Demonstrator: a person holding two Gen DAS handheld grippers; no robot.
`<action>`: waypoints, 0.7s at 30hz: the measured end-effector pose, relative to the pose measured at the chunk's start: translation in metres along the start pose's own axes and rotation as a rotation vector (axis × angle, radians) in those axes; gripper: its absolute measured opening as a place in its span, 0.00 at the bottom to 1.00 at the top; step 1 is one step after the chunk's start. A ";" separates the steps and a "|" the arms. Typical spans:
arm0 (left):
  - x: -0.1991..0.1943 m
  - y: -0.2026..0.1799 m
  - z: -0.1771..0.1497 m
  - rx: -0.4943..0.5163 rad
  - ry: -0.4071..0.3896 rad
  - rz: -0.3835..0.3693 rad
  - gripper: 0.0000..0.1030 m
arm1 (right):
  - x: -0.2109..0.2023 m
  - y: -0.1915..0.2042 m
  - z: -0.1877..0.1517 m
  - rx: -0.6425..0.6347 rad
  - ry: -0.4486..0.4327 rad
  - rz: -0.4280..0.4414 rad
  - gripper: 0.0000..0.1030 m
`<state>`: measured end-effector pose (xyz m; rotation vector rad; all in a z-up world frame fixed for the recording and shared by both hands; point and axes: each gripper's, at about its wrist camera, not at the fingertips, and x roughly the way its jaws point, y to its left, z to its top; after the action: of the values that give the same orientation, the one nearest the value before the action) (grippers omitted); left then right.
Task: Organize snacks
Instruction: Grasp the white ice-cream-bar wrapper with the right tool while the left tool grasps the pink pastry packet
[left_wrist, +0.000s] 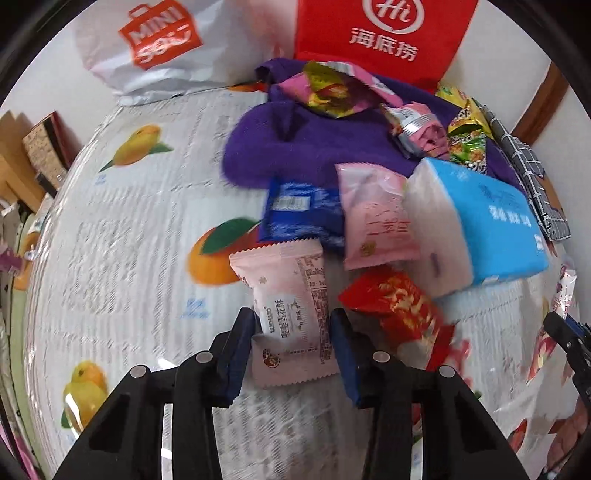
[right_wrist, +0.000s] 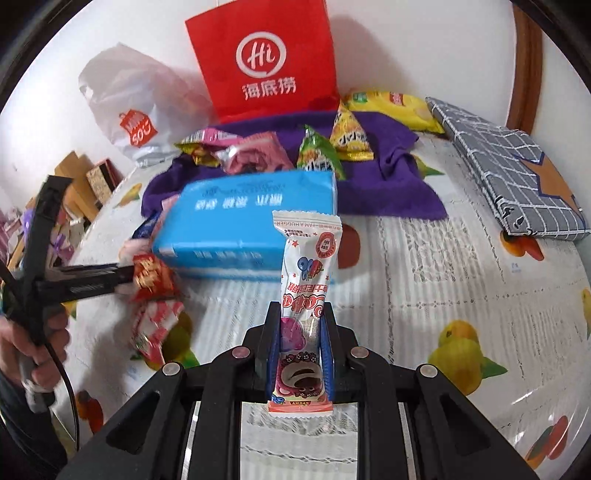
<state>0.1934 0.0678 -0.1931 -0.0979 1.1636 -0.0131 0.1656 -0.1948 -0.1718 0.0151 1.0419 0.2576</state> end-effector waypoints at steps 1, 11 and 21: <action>0.000 0.002 -0.002 0.001 -0.010 0.002 0.41 | 0.003 -0.002 -0.002 -0.006 0.011 0.001 0.19; 0.007 -0.011 -0.001 0.013 -0.088 0.080 0.47 | 0.029 -0.015 -0.017 0.010 0.064 0.019 0.25; -0.002 -0.002 -0.010 0.001 -0.086 0.051 0.35 | 0.027 -0.014 -0.023 -0.005 0.027 -0.026 0.21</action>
<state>0.1833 0.0648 -0.1947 -0.0672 1.0802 0.0350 0.1620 -0.2055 -0.2080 -0.0069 1.0676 0.2371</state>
